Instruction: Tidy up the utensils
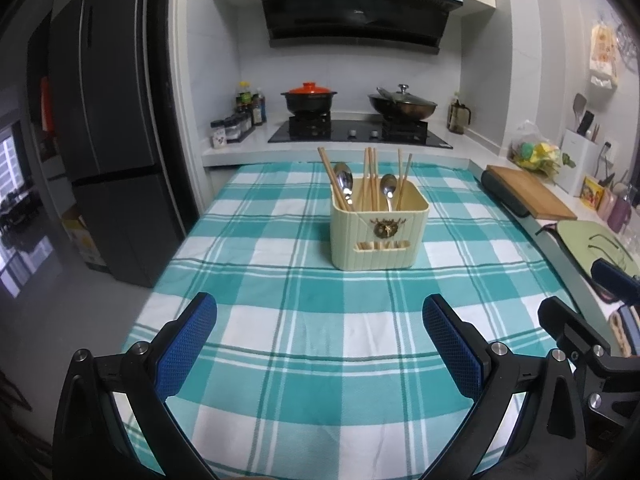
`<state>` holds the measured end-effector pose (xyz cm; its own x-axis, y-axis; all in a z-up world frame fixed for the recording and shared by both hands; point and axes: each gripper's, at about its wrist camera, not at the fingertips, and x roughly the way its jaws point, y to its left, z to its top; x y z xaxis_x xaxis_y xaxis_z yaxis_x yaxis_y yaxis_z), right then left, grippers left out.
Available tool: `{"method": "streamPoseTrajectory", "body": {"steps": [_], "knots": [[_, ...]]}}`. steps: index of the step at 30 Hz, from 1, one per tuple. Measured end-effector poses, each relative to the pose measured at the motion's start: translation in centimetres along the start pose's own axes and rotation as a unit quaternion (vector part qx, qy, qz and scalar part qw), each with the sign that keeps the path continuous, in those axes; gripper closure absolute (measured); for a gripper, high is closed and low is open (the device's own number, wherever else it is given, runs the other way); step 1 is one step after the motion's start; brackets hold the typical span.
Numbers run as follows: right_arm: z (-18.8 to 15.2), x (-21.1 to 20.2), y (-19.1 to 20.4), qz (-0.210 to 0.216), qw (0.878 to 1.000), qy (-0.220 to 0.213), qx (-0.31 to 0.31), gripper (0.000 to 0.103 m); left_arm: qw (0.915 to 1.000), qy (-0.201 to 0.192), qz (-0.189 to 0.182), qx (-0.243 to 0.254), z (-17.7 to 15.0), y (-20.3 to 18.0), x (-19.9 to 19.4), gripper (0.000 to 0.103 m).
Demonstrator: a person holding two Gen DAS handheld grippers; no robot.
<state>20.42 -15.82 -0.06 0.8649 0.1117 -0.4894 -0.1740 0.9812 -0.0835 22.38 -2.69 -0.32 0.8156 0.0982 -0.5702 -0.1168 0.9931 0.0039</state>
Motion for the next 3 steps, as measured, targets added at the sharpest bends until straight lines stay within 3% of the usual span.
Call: {"method": "streamPoseTrajectory", "body": {"steps": [3], "knots": [[-0.01, 0.26, -0.05, 0.0, 1.0, 0.003, 0.001, 0.015, 1.0, -0.002, 0.003, 0.001, 0.0, -0.05, 0.07, 0.001]]}}
